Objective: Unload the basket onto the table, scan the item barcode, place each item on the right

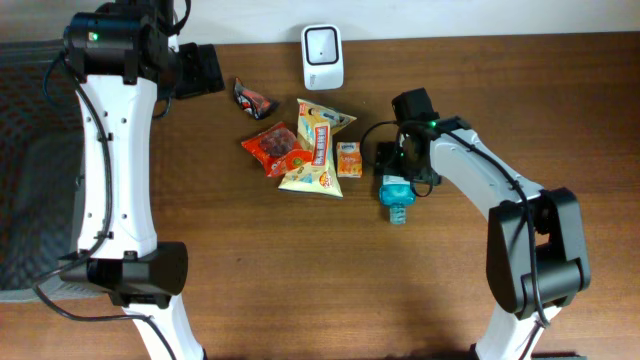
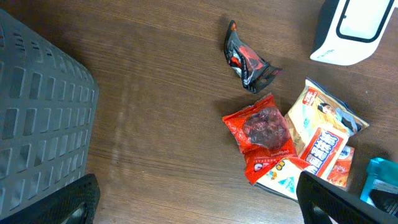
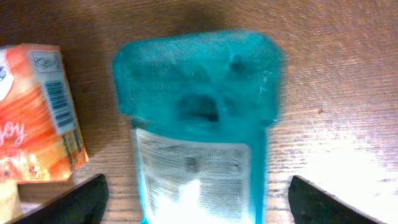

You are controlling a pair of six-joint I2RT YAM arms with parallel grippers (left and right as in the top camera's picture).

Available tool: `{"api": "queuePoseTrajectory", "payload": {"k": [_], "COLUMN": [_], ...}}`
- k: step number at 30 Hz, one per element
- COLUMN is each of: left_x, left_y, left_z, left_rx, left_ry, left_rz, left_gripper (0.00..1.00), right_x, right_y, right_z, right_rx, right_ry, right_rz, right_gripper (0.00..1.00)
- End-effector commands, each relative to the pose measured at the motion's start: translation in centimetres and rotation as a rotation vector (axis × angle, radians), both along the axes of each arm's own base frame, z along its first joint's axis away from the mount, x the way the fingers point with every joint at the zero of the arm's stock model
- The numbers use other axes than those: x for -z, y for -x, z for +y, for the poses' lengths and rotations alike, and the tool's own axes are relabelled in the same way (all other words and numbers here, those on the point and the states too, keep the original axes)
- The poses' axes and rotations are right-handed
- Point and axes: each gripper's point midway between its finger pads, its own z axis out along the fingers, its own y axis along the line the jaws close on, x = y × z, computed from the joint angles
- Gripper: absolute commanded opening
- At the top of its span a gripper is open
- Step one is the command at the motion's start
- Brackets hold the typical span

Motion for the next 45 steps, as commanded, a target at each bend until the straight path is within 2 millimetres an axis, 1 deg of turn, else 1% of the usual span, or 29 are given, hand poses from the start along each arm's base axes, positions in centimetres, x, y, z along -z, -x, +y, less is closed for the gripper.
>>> {"api": "queuePoseTrajectory", "payload": {"k": [1, 3, 5, 6, 7, 8, 9, 11, 13, 15, 17, 19, 20, 22, 24, 27, 30, 34, 36, 39, 40, 41, 43, 45], "left_x": [0.1, 0.1, 0.1, 0.1, 0.1, 0.1, 0.1, 0.1, 0.1, 0.1, 0.1, 0.1, 0.1, 0.1, 0.1, 0.1, 0.1, 0.1, 0.1, 0.1, 0.1, 0.1, 0.1, 0.1], "left_y": [0.0, 0.0, 0.0, 0.0, 0.0, 0.0, 0.0, 0.0, 0.0, 0.0, 0.0, 0.0, 0.0, 0.0, 0.0, 0.0, 0.0, 0.0, 0.0, 0.0, 0.0, 0.0, 0.0, 0.0], "left_z": [-0.2, -0.2, -0.2, -0.2, -0.2, -0.3, -0.2, -0.2, -0.2, -0.3, -0.2, -0.2, -0.2, -0.2, -0.2, -0.2, -0.2, -0.2, -0.2, -0.2, -0.2, -0.2, -0.2, -0.2], "left_rx": [0.0, 0.0, 0.0, 0.0, 0.0, 0.001, 0.0, 0.0, -0.001, 0.001, 0.0, 0.0, 0.0, 0.0, 0.0, 0.0, 0.0, 0.0, 0.0, 0.0, 0.0, 0.0, 0.0, 0.0], "left_ry": [0.009, 0.009, 0.009, 0.009, 0.009, 0.009, 0.009, 0.009, 0.009, 0.009, 0.009, 0.009, 0.009, 0.009, 0.009, 0.009, 0.009, 0.009, 0.009, 0.009, 0.009, 0.009, 0.009, 0.009], "left_rz": [0.003, 0.002, 0.002, 0.002, 0.003, 0.003, 0.003, 0.002, 0.002, 0.002, 0.003, 0.003, 0.002, 0.003, 0.003, 0.002, 0.003, 0.003, 0.003, 0.003, 0.003, 0.003, 0.003, 0.003], "left_gripper": [0.99, 0.99, 0.99, 0.99, 0.99, 0.99, 0.99, 0.99, 0.99, 0.99, 0.99, 0.99, 0.99, 0.99, 0.99, 0.99, 0.99, 0.99, 0.99, 0.99, 0.99, 0.99, 0.99, 0.99], "right_x": [-0.3, -0.9, -2.3, -3.1, -4.0, -4.2, -4.1, -3.5, -3.2, -2.8, -1.7, -0.3, 0.2, 0.5, 1.5, 2.5, 2.3, 2.1, 2.2, 2.9, 3.0, 2.8, 2.2, 1.1], "right_y": [-0.3, -0.2, -0.3, -0.5, -0.7, -0.8, -0.7, -0.4, -0.3, -0.4, -0.2, -0.2, -0.1, -0.1, -0.2, -0.4, -0.8, -1.2, -1.4, -1.3, -1.4, -1.8, -2.2, -2.8], "right_z": [0.1, -0.2, -0.5, -0.3, 0.0, 0.0, 0.0, 0.4, 0.3, 1.3, 2.1, 1.5, 1.4, 1.2, 1.3, 1.2, 1.0, 0.7, -0.2, -0.1, 0.0, -0.1, -0.3, -1.1], "right_rx": [-0.021, -0.045, -0.046, -0.072, -0.115, -0.123, -0.144, -0.252, -0.288, -0.327, -0.346, -0.315, -0.317, -0.316, -0.316, -0.314, -0.265, -0.252, -0.203, -0.181, -0.17, -0.148, -0.12, -0.087], "right_ry": [0.004, 0.031, 0.053, 0.053, 0.047, 0.05, 0.055, 0.128, 0.293, 0.406, 0.44, 0.5, 0.509, 0.512, 0.514, 0.52, 0.535, 0.546, 0.529, 0.404, 0.339, 0.259, 0.166, 0.081], "right_rz": [-0.011, 0.003, 0.013, 0.01, 0.006, 0.005, 0.007, 0.012, 0.001, -0.024, -0.014, 0.005, 0.017, 0.025, 0.034, 0.041, 0.014, 0.001, 0.005, 0.046, 0.06, 0.076, 0.095, 0.11], "right_gripper": [0.95, 0.96, 0.96, 0.96, 0.93, 0.81, 0.77, 0.78, 0.82, 0.82, 0.82, 0.82, 0.82, 0.82, 0.81, 0.81, 0.63, 0.62, 0.5, 0.5, 0.45, 0.43, 0.43, 0.43]}}
